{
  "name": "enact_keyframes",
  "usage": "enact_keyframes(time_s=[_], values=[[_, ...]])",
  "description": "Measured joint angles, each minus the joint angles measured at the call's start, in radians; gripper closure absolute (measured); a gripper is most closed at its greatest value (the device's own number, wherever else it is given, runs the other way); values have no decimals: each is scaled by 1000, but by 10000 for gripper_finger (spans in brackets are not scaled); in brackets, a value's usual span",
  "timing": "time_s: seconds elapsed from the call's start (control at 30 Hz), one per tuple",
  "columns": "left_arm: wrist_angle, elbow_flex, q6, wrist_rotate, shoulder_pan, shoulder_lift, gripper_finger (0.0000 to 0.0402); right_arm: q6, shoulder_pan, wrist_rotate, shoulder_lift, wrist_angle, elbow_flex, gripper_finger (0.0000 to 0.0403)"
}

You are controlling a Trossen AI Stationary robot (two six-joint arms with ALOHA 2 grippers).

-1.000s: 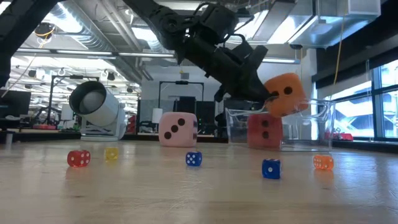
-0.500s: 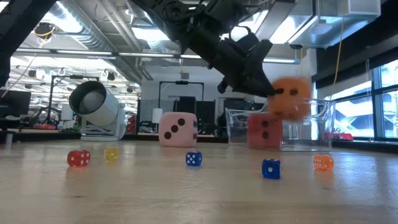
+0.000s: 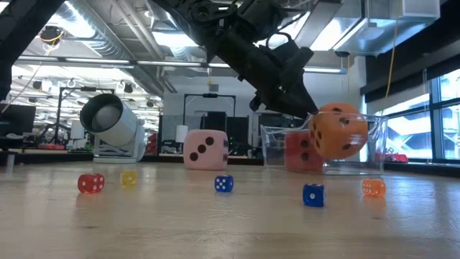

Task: Pick & Place Dice
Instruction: Put the large pink die in the bin

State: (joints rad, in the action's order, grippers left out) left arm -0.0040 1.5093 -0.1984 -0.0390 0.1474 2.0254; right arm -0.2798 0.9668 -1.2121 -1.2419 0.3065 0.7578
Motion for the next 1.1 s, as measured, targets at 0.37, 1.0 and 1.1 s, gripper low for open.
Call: enact_keyframes(time_s=[0.37, 1.0, 1.1], values=[[-86, -1, 32, 63, 1, -57, 272, 0, 0, 0, 0, 0, 0, 390], [-627, -1, 109, -277, -221, -439, 272, 108, -79, 156, 0, 30, 0, 386], [-722, -1, 56, -416, -290, -454, 272, 112, -90, 161, 0, 42, 0, 370]])
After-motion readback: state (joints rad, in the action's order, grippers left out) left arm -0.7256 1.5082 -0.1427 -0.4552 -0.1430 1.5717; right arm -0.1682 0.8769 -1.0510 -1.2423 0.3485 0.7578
